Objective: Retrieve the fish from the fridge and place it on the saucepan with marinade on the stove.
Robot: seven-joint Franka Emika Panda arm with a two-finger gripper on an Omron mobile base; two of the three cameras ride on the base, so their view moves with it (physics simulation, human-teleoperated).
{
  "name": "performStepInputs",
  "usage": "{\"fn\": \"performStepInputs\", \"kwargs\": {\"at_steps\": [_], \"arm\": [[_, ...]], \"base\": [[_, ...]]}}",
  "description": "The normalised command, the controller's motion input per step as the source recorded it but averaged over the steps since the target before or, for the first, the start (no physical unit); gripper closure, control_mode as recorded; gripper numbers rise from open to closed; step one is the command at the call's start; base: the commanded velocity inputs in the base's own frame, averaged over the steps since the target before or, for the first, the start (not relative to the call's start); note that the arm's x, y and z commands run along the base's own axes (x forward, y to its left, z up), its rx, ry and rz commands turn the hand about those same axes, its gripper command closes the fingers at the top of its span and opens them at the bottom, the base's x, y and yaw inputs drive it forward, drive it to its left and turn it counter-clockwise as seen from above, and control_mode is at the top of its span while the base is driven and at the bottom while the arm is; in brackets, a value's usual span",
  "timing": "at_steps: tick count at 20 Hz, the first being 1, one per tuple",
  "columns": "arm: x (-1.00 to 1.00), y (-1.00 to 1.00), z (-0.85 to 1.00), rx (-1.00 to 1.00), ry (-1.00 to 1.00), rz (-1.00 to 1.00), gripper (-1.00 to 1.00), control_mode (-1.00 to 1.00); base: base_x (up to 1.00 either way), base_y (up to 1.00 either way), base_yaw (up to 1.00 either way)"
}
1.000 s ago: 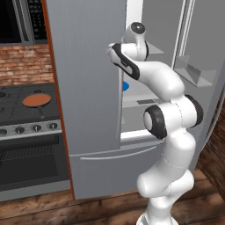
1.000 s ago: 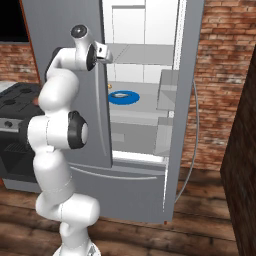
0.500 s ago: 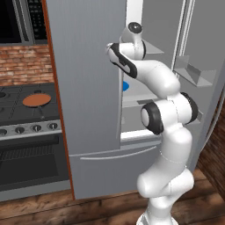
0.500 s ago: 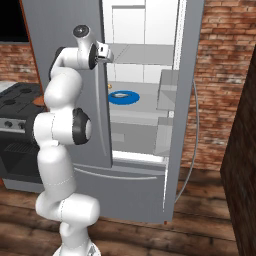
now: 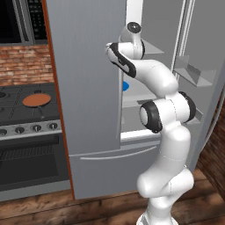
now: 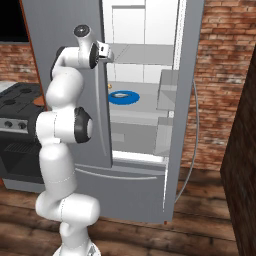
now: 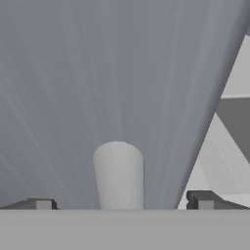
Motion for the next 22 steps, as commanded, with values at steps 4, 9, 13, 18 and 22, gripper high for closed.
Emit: {"fn": "performStepInputs", "kwargs": {"at_steps": [4, 9, 13, 18, 22], "arm": [[0.06, 0.0, 0.0, 0.0, 0.0, 0.0, -1.0, -1.0], [0.01, 0.0, 0.0, 0.0, 0.0, 0.0, 1.0, -1.0], [0.0, 0.0, 0.0, 0.0, 0.0, 0.0, 1.0, -1.0], [0.0, 0.0, 0.0, 0.0, 0.0, 0.0, 1.0, -1.0], [-0.04, 0.0, 0.0, 0.0, 0.0, 0.0, 1.0, -1.0]], "base": [[0.0, 0.0, 0.0], [0.0, 0.0, 0.0], [0.0, 0.0, 0.0], [0.0, 0.0, 0.0], [0.0, 0.0, 0.0]]}}
